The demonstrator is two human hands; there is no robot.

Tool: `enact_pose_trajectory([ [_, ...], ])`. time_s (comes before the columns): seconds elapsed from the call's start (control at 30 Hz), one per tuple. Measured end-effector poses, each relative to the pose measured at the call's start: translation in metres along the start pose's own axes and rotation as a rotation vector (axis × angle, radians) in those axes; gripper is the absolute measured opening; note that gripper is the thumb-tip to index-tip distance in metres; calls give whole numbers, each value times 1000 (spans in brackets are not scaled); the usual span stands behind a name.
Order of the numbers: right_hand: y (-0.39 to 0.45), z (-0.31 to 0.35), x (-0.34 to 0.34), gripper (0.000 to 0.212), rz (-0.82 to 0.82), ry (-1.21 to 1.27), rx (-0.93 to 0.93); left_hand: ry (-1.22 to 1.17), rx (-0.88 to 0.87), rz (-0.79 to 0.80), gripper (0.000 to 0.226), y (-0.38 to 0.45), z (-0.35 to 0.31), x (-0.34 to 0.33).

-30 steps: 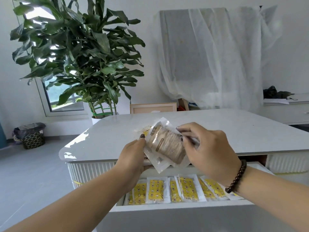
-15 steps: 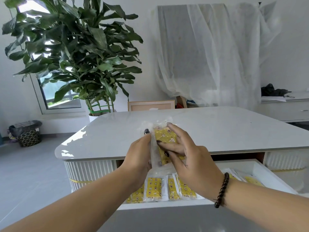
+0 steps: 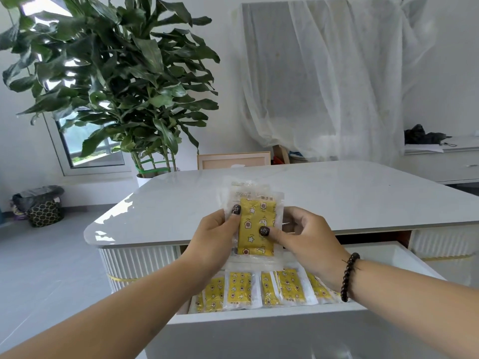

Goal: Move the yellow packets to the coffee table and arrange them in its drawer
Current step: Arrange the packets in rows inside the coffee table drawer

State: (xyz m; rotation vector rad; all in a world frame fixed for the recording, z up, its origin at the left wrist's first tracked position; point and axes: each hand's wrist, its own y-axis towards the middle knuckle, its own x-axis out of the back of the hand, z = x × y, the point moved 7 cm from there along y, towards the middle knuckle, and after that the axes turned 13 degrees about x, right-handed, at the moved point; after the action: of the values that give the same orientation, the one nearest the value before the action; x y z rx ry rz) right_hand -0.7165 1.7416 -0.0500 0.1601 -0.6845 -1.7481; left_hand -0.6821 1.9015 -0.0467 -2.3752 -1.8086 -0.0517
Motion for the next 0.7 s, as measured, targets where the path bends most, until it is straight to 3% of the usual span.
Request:
enact_pose_trajectory([
  [0.1, -3, -5, 5, 18, -59, 83, -27, 183, -32, 78, 22, -3, 0, -8],
  [0.27, -8, -17, 8, 30, -89, 112, -84, 337, -51, 96, 17, -1, 5, -15],
  [0.47, -13, -39, 7, 18, -62, 258, -227, 352, -54, 73, 22, 7, 24, -26],
  [0.7, -16, -71, 4, 3, 64, 210, -354, 345, -1, 78, 22, 23, 45, -46],
])
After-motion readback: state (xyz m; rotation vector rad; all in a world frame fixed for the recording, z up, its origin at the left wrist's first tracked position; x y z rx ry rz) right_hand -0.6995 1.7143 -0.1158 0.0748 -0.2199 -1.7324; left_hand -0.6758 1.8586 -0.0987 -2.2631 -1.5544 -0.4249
